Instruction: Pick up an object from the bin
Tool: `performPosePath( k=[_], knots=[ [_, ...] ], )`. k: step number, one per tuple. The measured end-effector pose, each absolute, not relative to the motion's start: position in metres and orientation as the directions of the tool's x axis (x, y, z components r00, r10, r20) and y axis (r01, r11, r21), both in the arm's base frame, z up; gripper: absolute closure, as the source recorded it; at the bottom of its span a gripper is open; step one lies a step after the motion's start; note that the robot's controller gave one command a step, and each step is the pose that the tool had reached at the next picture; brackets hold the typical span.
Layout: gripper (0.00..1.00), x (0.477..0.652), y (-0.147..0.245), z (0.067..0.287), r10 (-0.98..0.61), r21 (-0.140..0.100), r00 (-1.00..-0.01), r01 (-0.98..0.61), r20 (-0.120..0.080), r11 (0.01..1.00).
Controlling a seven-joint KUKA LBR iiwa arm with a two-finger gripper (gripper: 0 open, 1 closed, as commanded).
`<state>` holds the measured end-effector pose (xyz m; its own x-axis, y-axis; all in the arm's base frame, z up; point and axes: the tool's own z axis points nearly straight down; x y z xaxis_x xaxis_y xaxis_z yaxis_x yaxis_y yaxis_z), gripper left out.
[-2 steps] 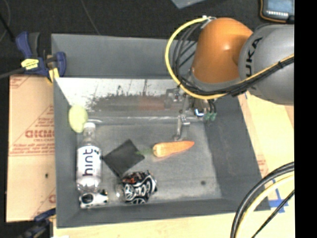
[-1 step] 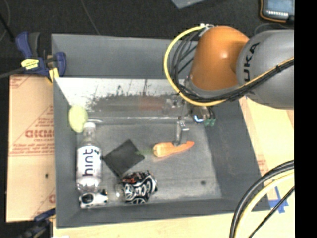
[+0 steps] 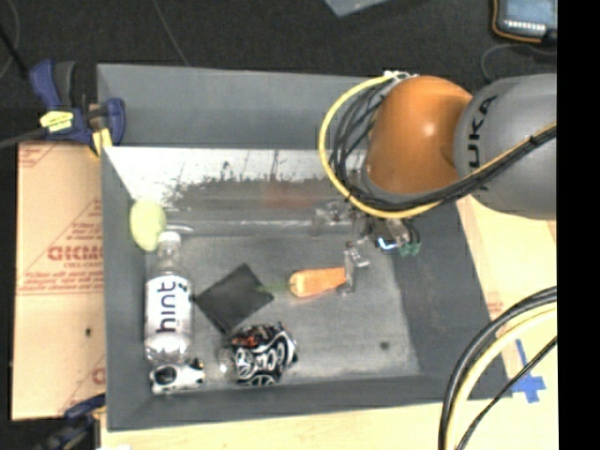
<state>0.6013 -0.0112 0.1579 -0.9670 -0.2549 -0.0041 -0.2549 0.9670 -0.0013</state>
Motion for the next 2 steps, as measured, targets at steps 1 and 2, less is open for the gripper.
performPosePath(
  k=[1,2],
  knots=[
    [0.0,0.599,-0.003,0.118,-0.288,-0.009,-0.957,-0.288,-0.02,0.958],
    [0.0,0.596,0.011,0.068,-0.266,-0.002,-0.964,-0.266,-0.011,0.964]
  ],
)
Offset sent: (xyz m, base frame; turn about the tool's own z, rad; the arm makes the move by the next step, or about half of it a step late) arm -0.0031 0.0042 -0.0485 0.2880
